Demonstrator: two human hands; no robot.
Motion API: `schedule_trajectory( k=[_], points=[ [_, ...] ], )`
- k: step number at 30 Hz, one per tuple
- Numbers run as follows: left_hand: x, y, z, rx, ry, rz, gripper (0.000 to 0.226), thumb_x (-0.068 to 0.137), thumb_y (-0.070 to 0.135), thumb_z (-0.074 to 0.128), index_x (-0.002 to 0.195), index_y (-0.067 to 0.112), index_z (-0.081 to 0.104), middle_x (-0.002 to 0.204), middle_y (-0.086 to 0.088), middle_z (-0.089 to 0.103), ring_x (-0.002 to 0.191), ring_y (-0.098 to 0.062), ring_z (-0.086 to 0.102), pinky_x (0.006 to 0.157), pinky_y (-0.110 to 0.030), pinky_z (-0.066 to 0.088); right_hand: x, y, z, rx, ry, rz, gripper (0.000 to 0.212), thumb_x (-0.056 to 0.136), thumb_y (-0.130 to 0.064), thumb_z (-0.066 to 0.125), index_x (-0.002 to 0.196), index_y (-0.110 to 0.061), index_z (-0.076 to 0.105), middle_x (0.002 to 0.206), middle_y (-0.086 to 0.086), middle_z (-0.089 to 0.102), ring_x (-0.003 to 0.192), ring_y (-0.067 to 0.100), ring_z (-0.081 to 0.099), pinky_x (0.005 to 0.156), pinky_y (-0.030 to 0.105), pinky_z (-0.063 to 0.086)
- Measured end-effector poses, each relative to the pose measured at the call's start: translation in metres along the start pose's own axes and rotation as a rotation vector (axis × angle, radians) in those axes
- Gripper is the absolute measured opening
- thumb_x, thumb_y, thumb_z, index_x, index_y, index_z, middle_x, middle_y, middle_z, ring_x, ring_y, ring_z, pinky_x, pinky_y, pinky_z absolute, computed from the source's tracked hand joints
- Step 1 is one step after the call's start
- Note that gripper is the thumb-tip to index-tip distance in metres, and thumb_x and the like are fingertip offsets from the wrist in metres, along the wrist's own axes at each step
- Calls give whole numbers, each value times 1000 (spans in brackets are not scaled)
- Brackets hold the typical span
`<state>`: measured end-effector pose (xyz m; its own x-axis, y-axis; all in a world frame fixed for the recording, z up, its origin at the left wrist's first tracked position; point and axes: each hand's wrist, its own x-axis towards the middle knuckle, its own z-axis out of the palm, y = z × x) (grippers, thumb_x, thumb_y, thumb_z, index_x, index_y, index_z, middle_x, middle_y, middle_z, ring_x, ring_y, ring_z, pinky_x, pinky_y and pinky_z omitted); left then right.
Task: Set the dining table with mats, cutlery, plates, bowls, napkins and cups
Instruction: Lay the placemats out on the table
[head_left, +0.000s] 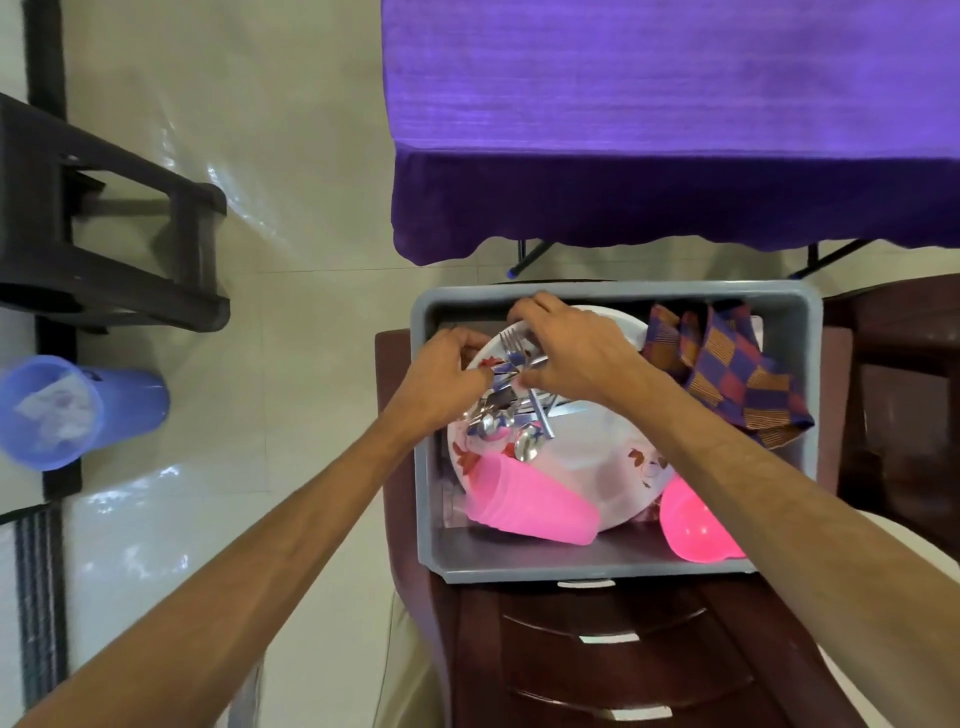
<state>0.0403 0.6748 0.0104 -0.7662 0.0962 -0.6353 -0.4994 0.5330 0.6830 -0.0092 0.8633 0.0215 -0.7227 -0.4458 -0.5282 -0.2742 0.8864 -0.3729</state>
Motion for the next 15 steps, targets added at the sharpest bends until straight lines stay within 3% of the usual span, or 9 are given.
schedule_trajectory(
  k=[3, 7, 10, 15],
  points=[
    [-1, -2, -11, -2, -40, 34, 31, 101, 9, 58, 125, 23, 71, 115, 8, 74, 102, -4, 69, 89, -24, 56, -5, 1, 2, 2, 8, 8, 78, 80, -42, 85, 145, -22, 46, 145, 1, 46, 112, 26, 61, 76, 31, 40],
    [5, 1, -27, 258, -91, 132, 38, 94, -4, 63, 128, 13, 71, 124, -4, 73, 107, -11, 70, 91, -19, 55, -10, 3, 5, 36, 25, 32, 80, 81, -39, 85, 148, -23, 44, 146, 0, 46, 116, 25, 61, 89, 38, 52],
    [16, 5, -25, 549, -41, 161, 37, 97, 10, 68, 134, 7, 64, 134, -13, 66, 120, -28, 64, 102, -33, 51, -10, 2, 5, 62, 30, 39, 80, 81, -37, 85, 149, -24, 43, 147, 0, 45, 116, 24, 61, 94, 39, 52],
    [29, 2, -12, 793, -56, 149, 50, 100, 19, 65, 145, 4, 48, 142, -17, 58, 127, -31, 59, 108, -38, 47, -11, 5, 9, 77, 45, 34, 79, 81, -35, 85, 148, -22, 45, 145, 0, 45, 114, 23, 60, 84, 30, 44]
  ],
)
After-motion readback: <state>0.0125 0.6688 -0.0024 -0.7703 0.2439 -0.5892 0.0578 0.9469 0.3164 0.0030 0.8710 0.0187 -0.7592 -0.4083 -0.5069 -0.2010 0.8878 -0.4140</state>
